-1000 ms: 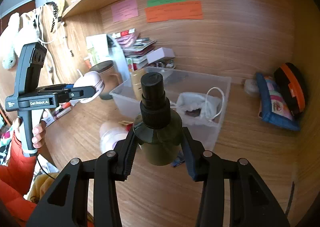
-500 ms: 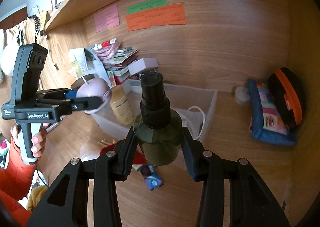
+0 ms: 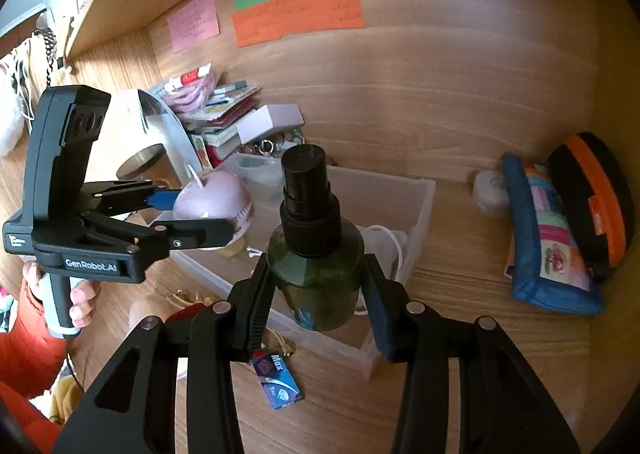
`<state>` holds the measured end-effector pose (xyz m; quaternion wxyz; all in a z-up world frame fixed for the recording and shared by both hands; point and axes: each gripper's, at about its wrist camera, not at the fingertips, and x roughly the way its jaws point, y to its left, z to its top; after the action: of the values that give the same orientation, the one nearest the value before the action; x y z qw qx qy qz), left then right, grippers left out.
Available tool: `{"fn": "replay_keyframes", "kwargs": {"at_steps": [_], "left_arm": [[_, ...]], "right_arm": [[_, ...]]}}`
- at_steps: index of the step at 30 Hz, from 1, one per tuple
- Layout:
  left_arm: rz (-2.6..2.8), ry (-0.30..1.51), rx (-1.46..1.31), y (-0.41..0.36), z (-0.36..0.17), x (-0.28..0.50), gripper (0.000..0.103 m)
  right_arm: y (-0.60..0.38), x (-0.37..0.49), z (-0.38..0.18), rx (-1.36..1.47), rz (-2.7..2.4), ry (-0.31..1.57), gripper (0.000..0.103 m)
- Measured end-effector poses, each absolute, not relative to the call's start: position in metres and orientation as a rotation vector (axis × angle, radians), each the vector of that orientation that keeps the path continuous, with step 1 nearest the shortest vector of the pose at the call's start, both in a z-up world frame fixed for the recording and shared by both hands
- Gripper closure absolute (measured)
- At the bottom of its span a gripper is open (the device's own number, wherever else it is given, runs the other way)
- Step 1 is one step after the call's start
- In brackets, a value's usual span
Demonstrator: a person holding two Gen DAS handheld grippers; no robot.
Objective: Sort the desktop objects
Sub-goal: 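Carry the pink lamp and the green spray bottle over the bin with both tools, then open the left tool to set the lamp in the bin while the right tool releases the bottle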
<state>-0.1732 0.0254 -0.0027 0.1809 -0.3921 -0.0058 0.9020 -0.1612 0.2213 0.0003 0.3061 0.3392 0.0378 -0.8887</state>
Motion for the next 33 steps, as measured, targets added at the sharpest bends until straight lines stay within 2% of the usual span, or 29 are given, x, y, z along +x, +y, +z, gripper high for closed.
{"fn": "replay_keyframes", "kwargs": {"at_steps": [14, 30, 33], "left_arm": [[2.512, 0.007, -1.19, 0.03, -0.022, -0.186, 0.039], [2.492, 0.0, -1.2, 0.029, -0.027, -0.187, 0.039], [2.495, -0.001, -1.194, 0.028, -0.025, -0.186, 0.038]], "right_arm": [[0.201, -0.177, -0.019, 0.973, -2.333, 0.219, 0.063], [0.19, -0.178, -0.028, 1.022, -2.283, 0.261, 0.063], [0.19, -0.174, -0.024, 1.012, -2.283, 0.263, 0.058]]}}
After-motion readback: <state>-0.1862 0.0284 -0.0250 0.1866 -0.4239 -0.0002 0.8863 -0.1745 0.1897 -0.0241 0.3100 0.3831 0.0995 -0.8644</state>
